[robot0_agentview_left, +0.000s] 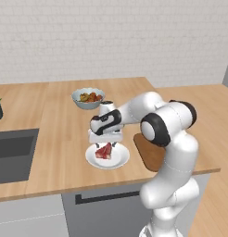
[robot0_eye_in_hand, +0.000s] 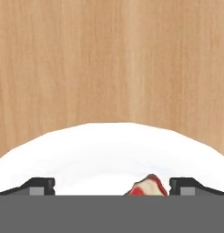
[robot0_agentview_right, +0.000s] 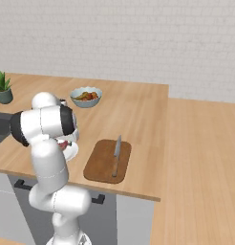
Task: Pick up the knife from the drawer and place it on the cutting board. Then place the meat from the plate to the cutting board.
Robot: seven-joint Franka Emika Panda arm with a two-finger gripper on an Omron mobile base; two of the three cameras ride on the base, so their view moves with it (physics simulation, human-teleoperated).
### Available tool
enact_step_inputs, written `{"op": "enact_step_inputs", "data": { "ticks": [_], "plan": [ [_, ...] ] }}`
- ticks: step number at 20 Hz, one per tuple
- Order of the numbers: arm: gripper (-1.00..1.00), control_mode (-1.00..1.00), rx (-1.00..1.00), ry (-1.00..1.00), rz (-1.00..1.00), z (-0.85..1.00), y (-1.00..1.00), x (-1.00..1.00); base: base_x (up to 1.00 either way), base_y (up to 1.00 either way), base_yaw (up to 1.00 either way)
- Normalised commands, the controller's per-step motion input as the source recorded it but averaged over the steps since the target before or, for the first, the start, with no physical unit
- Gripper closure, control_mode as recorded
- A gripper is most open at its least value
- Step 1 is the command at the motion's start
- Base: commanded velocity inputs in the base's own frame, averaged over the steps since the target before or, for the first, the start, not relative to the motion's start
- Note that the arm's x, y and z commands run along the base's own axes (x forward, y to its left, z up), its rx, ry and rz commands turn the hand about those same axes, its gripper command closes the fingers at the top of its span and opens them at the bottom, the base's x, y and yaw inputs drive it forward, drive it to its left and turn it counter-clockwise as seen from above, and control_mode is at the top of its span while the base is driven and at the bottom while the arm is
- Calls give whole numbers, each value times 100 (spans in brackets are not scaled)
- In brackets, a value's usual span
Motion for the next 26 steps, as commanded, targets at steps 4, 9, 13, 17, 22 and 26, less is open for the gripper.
{"op": "enact_step_inputs", "data": {
  "ticks": [4,9,13,17,22,26],
  "plan": [
    [-100,-100,0,0,0,-20,15,0,0,0,0],
    [-100,-100,0,0,0,-11,21,-17,0,0,0],
    [-100,-100,0,0,0,-21,-1,-54,0,0,0],
    [-100,-100,0,0,0,-29,0,-38,0,0,0],
    [-100,-100,0,0,0,-22,2,-6,0,0,0],
    [100,-100,0,0,0,-37,28,0,0,0,0]
  ]
}}
